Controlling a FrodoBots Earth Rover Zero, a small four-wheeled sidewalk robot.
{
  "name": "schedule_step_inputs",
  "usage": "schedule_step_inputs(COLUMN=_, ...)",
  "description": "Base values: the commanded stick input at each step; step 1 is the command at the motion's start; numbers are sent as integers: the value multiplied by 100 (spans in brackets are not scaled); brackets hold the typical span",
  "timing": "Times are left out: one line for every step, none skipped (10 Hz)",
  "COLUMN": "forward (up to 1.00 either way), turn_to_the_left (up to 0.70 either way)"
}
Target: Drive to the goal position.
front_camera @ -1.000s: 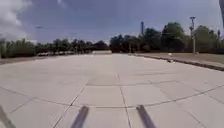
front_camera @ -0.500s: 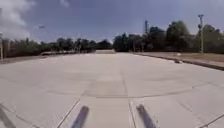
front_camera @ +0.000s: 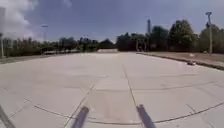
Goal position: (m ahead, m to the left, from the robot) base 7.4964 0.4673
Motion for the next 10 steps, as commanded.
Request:
schedule_step_inputs(forward=100, turn_to_the_left=-39)
schedule_step_inputs(forward=100, turn_to_the_left=-39)
schedule_step_inputs(forward=100, turn_to_the_left=-39)
schedule_step_inputs(forward=100, turn_to_the_left=-39)
schedule_step_inputs(forward=100, turn_to_the_left=-39)
schedule_step_inputs(forward=100, turn_to_the_left=-39)
schedule_step_inputs(forward=100, turn_to_the_left=-39)
schedule_step_inputs(forward=100, turn_to_the_left=-39)
schedule_step_inputs(forward=100, turn_to_the_left=-39)
schedule_step_inputs(forward=100, turn_to_the_left=-17)
